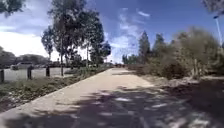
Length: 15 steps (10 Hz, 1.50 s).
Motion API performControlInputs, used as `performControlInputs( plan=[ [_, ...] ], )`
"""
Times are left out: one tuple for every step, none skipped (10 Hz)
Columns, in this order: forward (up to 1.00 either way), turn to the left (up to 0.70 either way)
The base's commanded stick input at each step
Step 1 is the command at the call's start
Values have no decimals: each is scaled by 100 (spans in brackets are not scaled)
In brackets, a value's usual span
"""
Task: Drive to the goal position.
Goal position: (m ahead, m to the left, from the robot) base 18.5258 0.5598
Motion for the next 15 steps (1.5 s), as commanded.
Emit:
performControlInputs(
  plan=[
    [100, 0],
    [100, 0],
    [100, -40],
    [100, -20],
    [100, 0],
    [100, 0],
    [100, 0],
    [100, 0],
    [100, 0],
    [100, 0],
    [100, 0],
    [100, 0],
    [100, 0],
    [100, 0],
    [100, 0]
  ],
)
